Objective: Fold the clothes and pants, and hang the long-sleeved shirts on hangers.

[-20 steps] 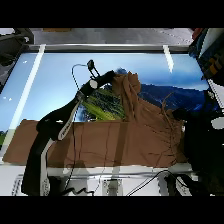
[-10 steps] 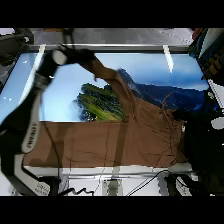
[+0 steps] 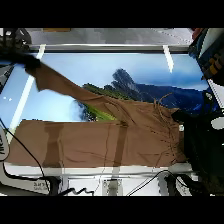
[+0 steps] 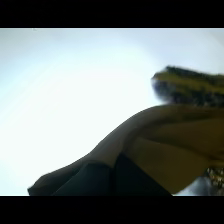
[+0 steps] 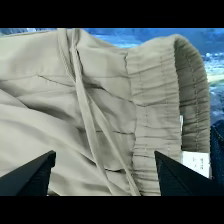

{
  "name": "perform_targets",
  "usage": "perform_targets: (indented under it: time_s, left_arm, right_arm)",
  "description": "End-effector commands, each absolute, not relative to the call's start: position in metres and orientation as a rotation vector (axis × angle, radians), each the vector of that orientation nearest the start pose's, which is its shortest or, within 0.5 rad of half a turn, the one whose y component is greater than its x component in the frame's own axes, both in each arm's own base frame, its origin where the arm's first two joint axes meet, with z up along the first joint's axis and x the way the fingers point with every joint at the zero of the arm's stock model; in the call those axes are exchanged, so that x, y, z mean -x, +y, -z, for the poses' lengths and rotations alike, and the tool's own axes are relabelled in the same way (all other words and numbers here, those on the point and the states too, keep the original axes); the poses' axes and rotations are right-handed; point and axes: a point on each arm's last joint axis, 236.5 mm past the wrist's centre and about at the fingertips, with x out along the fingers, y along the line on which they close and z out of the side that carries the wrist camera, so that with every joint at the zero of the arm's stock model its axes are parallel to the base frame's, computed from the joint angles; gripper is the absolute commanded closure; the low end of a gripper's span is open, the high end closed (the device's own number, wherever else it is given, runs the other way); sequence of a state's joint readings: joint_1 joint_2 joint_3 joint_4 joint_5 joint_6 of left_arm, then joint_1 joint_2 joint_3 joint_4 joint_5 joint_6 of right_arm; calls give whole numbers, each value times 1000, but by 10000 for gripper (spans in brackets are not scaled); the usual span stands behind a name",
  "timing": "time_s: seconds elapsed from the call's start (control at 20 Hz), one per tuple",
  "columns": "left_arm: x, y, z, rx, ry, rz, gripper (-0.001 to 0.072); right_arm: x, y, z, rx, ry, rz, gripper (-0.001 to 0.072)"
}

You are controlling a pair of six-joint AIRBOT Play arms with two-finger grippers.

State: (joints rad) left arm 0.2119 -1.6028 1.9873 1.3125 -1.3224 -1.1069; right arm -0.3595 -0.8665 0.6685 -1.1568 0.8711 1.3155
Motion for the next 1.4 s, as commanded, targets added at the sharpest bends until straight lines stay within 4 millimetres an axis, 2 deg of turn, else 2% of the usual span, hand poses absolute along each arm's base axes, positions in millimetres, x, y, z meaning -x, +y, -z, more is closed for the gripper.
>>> perform_targets:
  time_s: [0.0, 0.1, 0.25, 0.4, 0.6, 0.7, 0.85, 1.0, 1.15, 1.35]
  left_arm:
    - [-459, 118, -119, -40, 1173, 118, 686]
    - [-442, 145, -97, 60, 1261, 41, 686]
    - [-432, 167, -71, 137, 1321, 3, 685]
    - [-435, 172, -48, 112, 1356, 44, 685]
    - [-458, 186, -19, 102, 1325, 17, 686]
    - [-472, 209, -13, 41, 1282, -54, 685]
    - [-486, 242, -17, -67, 1217, -155, 685]
    - [-474, 275, -13, -170, 1265, -243, 685]
    - [-462, 281, 9, -150, 1335, -243, 684]
    - [-466, 279, 32, -140, 1357, -224, 684]
  right_arm:
    - [-318, -40, -5, -361, 989, 43, 18]
    - [-318, -40, -5, -361, 989, 42, 18]
    - [-318, -40, -5, -361, 989, 43, 18]
    - [-318, -40, -5, -361, 989, 43, 18]
    - [-319, -41, -5, -361, 986, 44, 18]
    - [-319, -41, -5, -362, 986, 45, 18]
    - [-320, -41, -6, -363, 981, 48, 18]
    - [-325, -45, -9, -367, 955, 63, 18]
    - [-329, -48, -11, -365, 934, 73, 18]
    - [-335, -53, -15, -363, 900, 90, 19]
